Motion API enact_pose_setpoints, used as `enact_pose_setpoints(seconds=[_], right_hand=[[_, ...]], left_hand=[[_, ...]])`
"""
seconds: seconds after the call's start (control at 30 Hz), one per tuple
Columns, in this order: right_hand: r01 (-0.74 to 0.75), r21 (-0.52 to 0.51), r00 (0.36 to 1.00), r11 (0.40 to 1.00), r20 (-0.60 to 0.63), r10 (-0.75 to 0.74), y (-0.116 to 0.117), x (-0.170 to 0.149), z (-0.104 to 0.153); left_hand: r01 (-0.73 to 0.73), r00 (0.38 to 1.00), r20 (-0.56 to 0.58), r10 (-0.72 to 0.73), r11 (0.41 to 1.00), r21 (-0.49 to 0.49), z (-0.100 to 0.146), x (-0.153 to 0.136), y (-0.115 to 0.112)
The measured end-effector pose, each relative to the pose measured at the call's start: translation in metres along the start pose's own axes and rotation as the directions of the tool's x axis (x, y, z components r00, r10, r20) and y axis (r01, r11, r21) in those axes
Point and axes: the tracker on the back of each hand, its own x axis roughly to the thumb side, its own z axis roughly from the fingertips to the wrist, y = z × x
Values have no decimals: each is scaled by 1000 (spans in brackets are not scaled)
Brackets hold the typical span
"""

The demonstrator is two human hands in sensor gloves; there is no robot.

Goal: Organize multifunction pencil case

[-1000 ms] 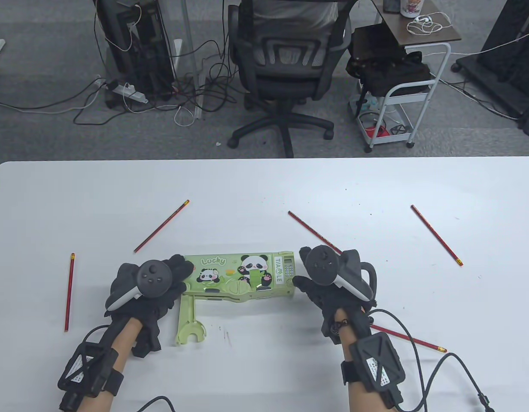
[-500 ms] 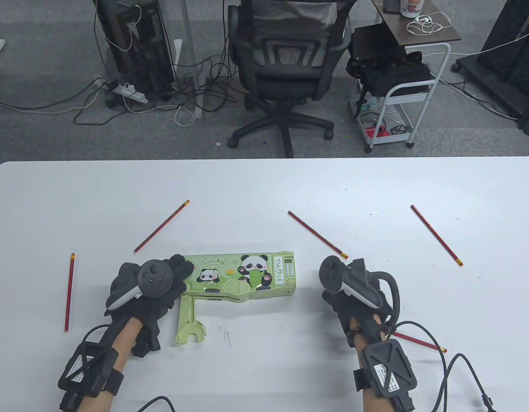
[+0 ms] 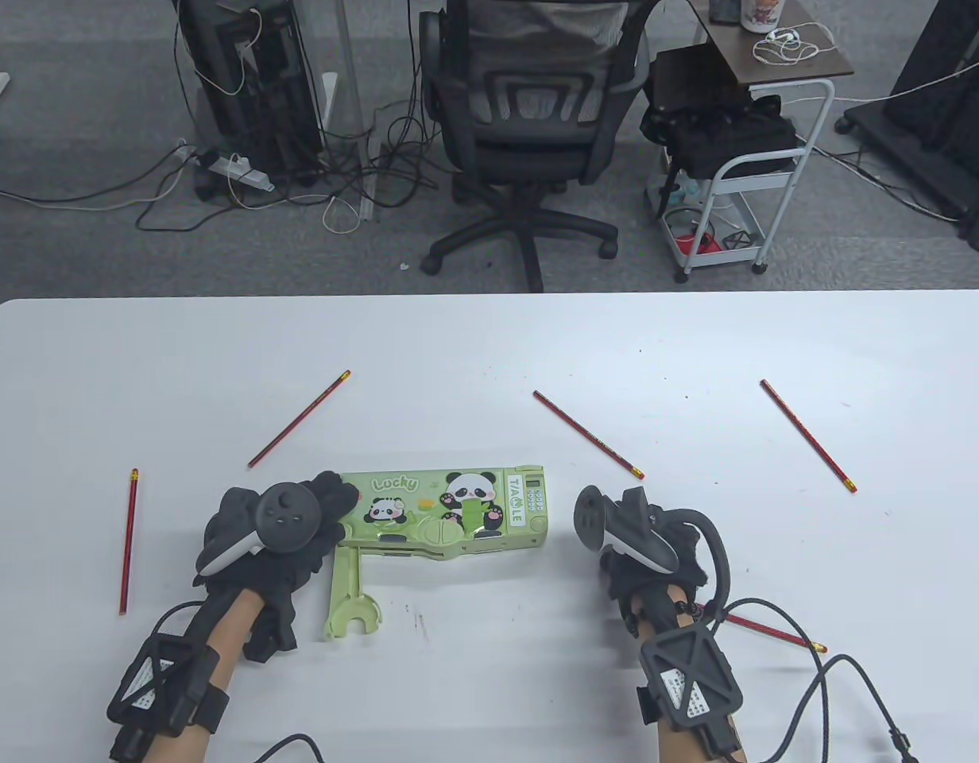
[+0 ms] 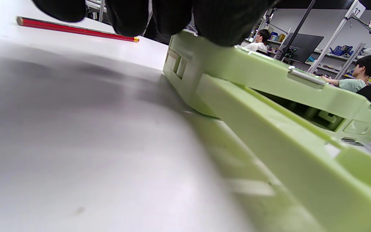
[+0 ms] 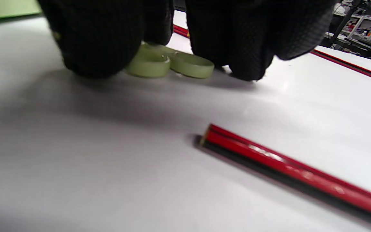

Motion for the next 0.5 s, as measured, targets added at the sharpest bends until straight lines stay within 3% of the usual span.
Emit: enact_pose_setpoints(seconds=[0.5], right_hand=[[8, 22, 999, 1000, -33, -7, -2, 1, -1]], left_hand=[[12, 1000, 2, -12, 1000, 3, 0, 0, 0]])
